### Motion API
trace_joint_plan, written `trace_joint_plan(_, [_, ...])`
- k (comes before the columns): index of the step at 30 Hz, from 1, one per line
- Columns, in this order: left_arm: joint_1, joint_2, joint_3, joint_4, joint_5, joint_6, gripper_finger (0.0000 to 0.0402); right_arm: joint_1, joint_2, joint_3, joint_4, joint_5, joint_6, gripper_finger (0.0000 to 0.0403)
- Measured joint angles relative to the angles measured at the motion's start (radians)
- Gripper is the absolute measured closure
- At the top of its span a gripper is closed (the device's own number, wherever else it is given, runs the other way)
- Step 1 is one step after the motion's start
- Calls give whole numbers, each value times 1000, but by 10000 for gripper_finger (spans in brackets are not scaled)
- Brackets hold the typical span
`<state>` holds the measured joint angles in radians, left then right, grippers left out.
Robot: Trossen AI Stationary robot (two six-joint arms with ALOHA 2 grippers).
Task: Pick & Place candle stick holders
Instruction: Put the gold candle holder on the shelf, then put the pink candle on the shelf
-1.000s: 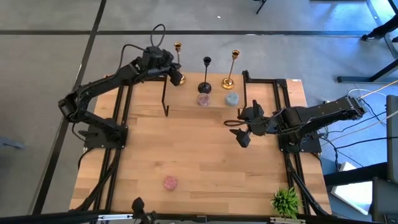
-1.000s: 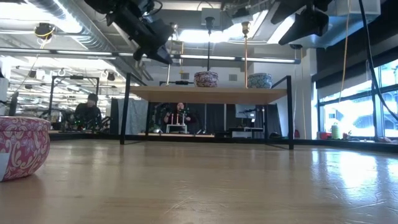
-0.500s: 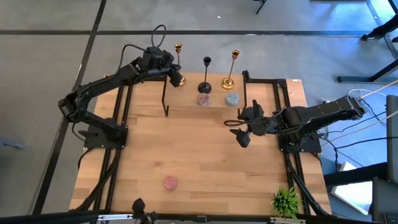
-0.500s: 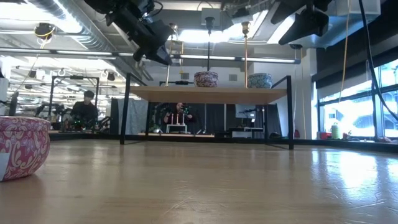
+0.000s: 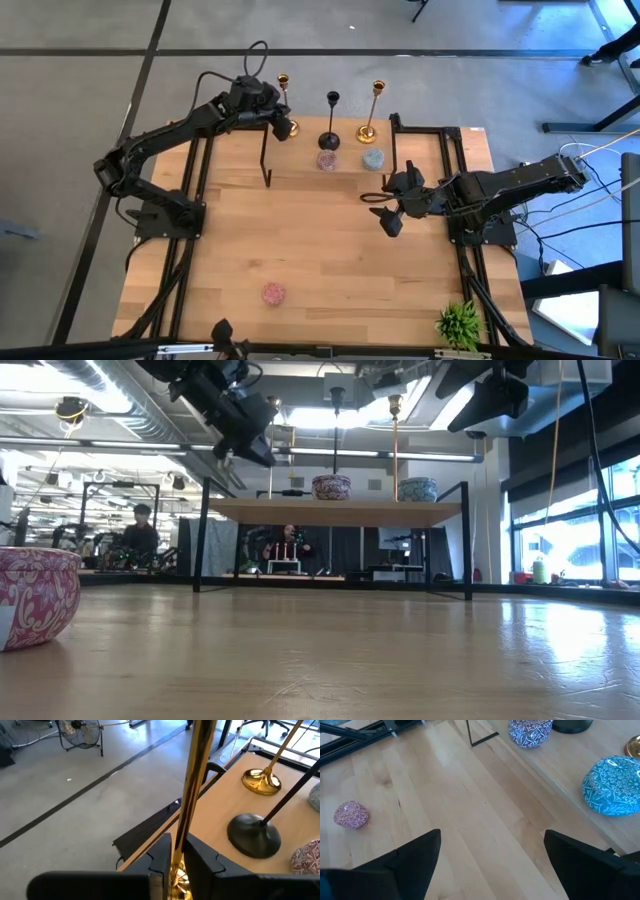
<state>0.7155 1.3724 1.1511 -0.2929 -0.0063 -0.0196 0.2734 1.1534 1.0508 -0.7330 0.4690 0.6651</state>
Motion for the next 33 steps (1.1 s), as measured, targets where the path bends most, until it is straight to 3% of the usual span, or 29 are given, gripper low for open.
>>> trace_joint_plan(16, [0,-102,0,-156,7,7,287,0,0,0,0,0,0,45])
trace_joint_plan(23, [-21,-192,0,-333,250,-21,269,0,0,0,-1,-9,0,45])
trace_joint_plan(27, [-99,-231,0,-449,387,-26,263,1,1,0,-3,-25,-1,45])
trace_joint_plan(33, [-329,-240,0,-616,352,-86,252,2,2,0,1,-28,-1,45])
